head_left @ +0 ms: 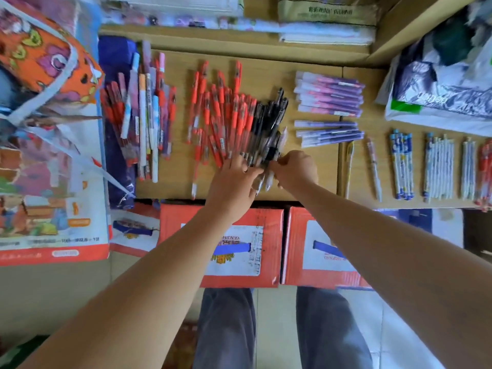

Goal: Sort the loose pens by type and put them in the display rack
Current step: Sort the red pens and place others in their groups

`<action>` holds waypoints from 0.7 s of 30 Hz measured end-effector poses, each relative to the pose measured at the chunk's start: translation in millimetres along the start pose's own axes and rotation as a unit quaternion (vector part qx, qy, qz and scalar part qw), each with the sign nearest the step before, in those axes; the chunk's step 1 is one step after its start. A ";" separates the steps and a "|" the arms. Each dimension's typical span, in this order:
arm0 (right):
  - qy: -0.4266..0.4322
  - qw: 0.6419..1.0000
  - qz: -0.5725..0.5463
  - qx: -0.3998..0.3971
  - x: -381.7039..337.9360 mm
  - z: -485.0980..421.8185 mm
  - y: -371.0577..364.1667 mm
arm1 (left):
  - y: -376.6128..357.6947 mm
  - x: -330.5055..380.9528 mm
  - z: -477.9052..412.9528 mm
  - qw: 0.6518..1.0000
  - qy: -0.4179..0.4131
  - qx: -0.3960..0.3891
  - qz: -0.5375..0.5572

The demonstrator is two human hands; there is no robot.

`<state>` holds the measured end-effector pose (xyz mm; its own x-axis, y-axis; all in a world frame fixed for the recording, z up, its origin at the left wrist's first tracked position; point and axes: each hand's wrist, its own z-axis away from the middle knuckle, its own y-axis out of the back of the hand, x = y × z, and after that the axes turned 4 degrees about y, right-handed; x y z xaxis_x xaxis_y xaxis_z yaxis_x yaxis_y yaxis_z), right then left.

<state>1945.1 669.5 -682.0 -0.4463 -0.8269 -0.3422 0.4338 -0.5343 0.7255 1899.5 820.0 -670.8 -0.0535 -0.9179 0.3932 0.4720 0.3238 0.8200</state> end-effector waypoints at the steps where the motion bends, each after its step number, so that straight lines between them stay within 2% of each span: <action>1: -0.001 1.000 -0.008 0.008 0.5 0.7 4.7 | 2.0 0.2 -0.7 1.000 0.003 0.001 0.001; 6: 0.052 0.992 -0.090 0.071 12.8 5.3 35.5 | 15.0 13.8 -9.3 1.000 0.021 0.014 0.002; 10: 0.077 0.990 -0.064 0.097 51.1 6.6 66.7 | 14.4 50.1 -21.8 0.999 -0.038 0.019 0.004; 13: 0.046 0.989 -0.035 0.133 93.0 6.2 88.9 | 1.0 83.7 -33.0 0.995 -0.099 -0.018 -0.021; 15: 0.026 0.991 -0.003 0.129 119.9 8.0 99.5 | -12.1 101.8 -38.9 0.991 -0.114 -0.061 -0.041; 18: 0.012 0.994 0.025 0.105 152.4 9.2 104.5 | -31.8 120.3 -41.5 0.986 -0.093 -0.115 -0.080; 21: 0.024 0.993 0.061 0.100 168.0 4.9 102.2 | -40.5 130.1 -39.3 0.986 -0.067 -0.122 -0.091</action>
<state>1910.7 476.9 -662.4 -0.3610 -0.8928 -0.2693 0.3160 -0.3888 0.8654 1908.0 678.4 -669.2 -0.2646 -0.9119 0.3137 0.6406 0.0769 0.7640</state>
